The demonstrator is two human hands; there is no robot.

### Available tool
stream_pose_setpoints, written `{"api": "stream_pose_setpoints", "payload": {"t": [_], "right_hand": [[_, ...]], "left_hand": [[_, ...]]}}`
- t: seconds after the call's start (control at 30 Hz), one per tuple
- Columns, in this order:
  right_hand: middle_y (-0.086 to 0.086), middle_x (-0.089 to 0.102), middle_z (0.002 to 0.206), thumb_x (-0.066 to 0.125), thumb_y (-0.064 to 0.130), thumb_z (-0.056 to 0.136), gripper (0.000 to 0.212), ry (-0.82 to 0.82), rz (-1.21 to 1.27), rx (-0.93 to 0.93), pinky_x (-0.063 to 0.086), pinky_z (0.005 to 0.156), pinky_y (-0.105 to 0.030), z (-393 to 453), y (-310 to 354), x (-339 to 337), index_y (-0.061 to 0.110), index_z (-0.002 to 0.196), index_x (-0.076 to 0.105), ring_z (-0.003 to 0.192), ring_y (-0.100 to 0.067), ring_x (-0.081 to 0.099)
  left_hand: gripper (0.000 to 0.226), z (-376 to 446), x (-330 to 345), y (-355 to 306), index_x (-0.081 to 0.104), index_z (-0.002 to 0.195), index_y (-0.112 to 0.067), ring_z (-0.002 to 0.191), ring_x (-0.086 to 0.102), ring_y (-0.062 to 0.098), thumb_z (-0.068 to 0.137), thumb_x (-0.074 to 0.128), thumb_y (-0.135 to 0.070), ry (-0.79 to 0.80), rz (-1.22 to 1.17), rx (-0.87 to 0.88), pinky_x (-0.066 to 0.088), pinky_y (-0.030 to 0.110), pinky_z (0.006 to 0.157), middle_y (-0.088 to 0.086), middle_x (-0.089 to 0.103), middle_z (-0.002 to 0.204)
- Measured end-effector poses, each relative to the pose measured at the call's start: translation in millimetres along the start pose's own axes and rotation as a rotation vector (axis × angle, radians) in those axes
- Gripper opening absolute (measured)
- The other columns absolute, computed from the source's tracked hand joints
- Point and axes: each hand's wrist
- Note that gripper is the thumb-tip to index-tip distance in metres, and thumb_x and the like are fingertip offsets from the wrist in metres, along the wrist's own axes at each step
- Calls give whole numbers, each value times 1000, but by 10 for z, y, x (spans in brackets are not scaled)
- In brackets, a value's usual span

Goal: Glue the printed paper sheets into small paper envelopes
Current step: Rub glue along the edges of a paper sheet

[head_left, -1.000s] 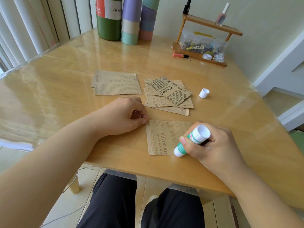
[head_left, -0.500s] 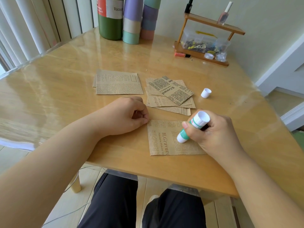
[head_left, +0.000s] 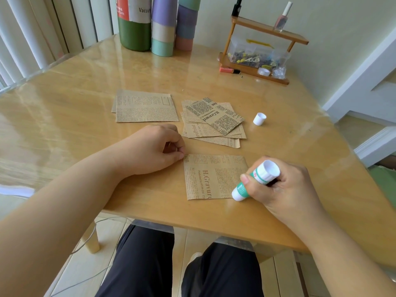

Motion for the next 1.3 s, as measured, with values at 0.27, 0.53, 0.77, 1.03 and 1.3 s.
{"api": "stream_pose_setpoints", "payload": {"t": [0.27, 0.53, 0.77, 1.03, 1.3], "right_hand": [[24, 62, 54, 69, 8, 78, 25, 10, 4, 28, 30, 47, -2, 93, -60, -16, 0, 59, 56, 44, 2, 45], [33, 54, 53, 67, 17, 77, 26, -43, -63, -9, 30, 48, -5, 236, -107, -10, 1, 60, 54, 49, -4, 42], [33, 54, 51, 67, 11, 76, 22, -17, -90, 5, 28, 47, -2, 129, -100, -62, 2, 59, 55, 45, 4, 44], [29, 57, 56, 64, 28, 76, 28, -3, -53, 13, 30, 50, -2, -34, -47, -140, 9, 57, 55, 49, 3, 45], [30, 53, 50, 67, 19, 75, 25, -40, -94, 45, 29, 48, -4, 48, -127, -160, 3, 60, 55, 48, 1, 42]], "left_hand": [[12, 0, 11, 21, 65, 77, -29, 79, 52, 4, 82, 66, -17, 7, -18, -4, 38, 8, 66, -12, 56, 79], [13, 5, 13, 28, 65, 76, -27, 78, 53, 2, 81, 67, -15, -3, -26, 4, 38, 9, 68, -12, 56, 79], [18, 4, 12, 33, 63, 75, -32, 76, 53, 1, 81, 67, -16, 1, -27, 7, 40, 10, 69, -13, 56, 78], [23, 4, 15, 34, 60, 74, -37, 78, 53, 0, 81, 68, -17, -1, -12, 11, 37, 6, 67, -14, 55, 78], [18, 5, 16, 26, 62, 75, -33, 78, 52, 0, 81, 68, -17, -2, -11, 4, 36, 5, 66, -14, 55, 78]]}}
Point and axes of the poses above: each hand's wrist, its own z-axis towards the middle knuckle, its own x-axis out of the palm, y = z × x
